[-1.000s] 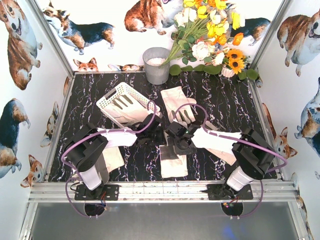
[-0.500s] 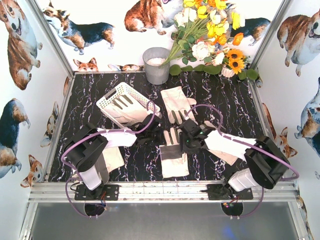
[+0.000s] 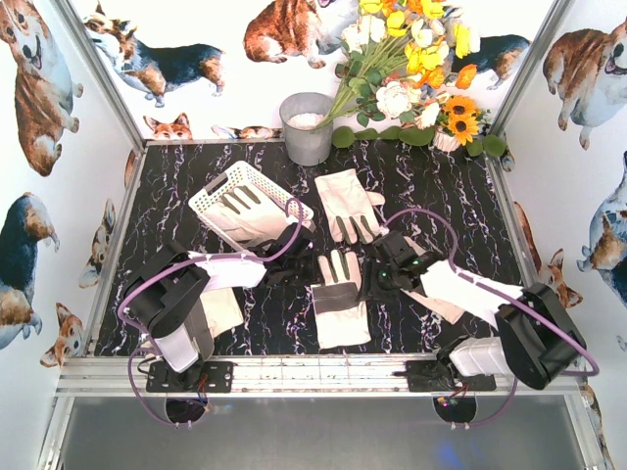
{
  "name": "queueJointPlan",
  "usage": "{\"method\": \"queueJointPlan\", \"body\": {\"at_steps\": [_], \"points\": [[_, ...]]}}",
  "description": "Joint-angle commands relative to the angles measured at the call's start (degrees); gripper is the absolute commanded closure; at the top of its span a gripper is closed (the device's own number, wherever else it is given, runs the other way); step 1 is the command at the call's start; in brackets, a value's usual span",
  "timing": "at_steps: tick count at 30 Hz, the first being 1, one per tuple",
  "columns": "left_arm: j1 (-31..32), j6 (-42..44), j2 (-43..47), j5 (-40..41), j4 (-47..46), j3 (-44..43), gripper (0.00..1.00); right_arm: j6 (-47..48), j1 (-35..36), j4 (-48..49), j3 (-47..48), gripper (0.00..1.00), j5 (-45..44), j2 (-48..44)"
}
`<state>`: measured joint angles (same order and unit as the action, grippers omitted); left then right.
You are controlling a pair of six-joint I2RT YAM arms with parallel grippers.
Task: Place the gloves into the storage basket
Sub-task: Adjust the glove at the center of the board.
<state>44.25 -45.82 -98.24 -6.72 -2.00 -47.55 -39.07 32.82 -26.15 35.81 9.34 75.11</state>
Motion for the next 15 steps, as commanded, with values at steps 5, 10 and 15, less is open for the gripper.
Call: {"method": "queueJointPlan", "body": {"at_steps": [5, 10, 15], "points": [[-0.8, 1.3, -0.2, 1.6, 3.5, 1.1, 0.99, 0.8, -2.0, -1.5, -1.4, 0.68, -0.9, -4.2], [-0.8, 2.1, -0.6, 0.4, 2.3, 0.9, 0.98, -0.2, -2.1, -3.3, -1.3, 1.00, -5.5, -1.5], [-0.8, 4.3, -2.4, -2.5, 0.8, -1.1, 0.98, -2.3, -2.3, -8.8, 0.2, 1.00, -14.4, -0.1]]}}
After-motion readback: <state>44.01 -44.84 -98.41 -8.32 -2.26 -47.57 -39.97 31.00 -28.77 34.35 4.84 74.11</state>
